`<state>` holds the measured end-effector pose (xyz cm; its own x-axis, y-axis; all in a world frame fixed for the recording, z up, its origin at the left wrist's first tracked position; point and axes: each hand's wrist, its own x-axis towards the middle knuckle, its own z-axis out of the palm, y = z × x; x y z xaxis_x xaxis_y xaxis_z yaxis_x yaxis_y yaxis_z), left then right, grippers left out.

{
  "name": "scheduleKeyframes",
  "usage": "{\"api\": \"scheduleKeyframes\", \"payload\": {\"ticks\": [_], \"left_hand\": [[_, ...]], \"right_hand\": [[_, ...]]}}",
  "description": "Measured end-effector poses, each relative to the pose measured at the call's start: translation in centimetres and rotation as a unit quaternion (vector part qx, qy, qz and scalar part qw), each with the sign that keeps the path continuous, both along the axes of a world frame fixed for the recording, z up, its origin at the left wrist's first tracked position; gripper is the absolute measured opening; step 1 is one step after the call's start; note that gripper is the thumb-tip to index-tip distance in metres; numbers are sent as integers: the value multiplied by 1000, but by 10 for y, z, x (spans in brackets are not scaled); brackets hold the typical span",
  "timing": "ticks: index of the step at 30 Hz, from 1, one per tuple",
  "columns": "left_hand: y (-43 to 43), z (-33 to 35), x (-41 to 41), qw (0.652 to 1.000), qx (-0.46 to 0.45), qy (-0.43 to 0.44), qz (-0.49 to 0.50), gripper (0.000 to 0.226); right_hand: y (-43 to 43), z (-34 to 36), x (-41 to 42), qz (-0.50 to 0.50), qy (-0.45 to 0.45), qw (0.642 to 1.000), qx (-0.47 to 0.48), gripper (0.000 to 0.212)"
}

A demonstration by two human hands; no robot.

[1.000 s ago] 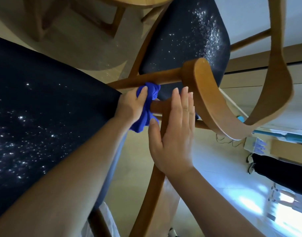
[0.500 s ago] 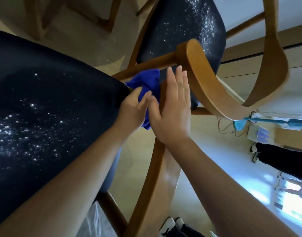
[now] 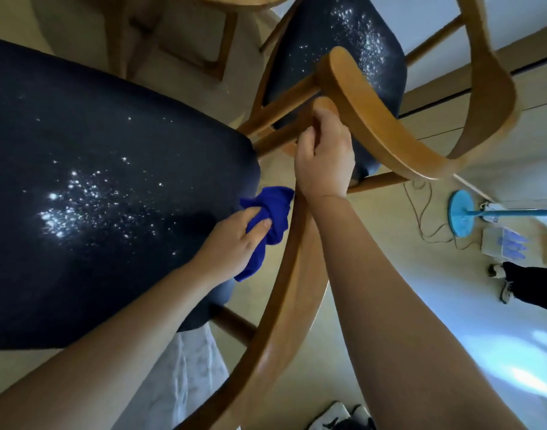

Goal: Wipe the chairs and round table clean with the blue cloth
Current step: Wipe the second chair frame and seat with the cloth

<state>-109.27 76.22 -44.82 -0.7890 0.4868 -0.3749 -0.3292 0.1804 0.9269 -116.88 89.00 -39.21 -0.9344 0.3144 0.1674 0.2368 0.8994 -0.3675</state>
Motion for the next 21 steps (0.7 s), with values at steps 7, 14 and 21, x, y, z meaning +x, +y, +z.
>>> {"api": "scheduleKeyframes", "payload": {"ticks": [7,14,21], "left_hand": [[-17,18,57,999,0,-11,-34,20],[-48,21,102,989,-49,-9,-138,19],[-71,16,129,977,13,-123,-176,32]], "right_hand": [[-30,4,121,-6,-172,985,-10,53],[-70,8,216,-77,-173,976,-104,55],[-105,6,254,-155,-139,969,-137,50]]}}
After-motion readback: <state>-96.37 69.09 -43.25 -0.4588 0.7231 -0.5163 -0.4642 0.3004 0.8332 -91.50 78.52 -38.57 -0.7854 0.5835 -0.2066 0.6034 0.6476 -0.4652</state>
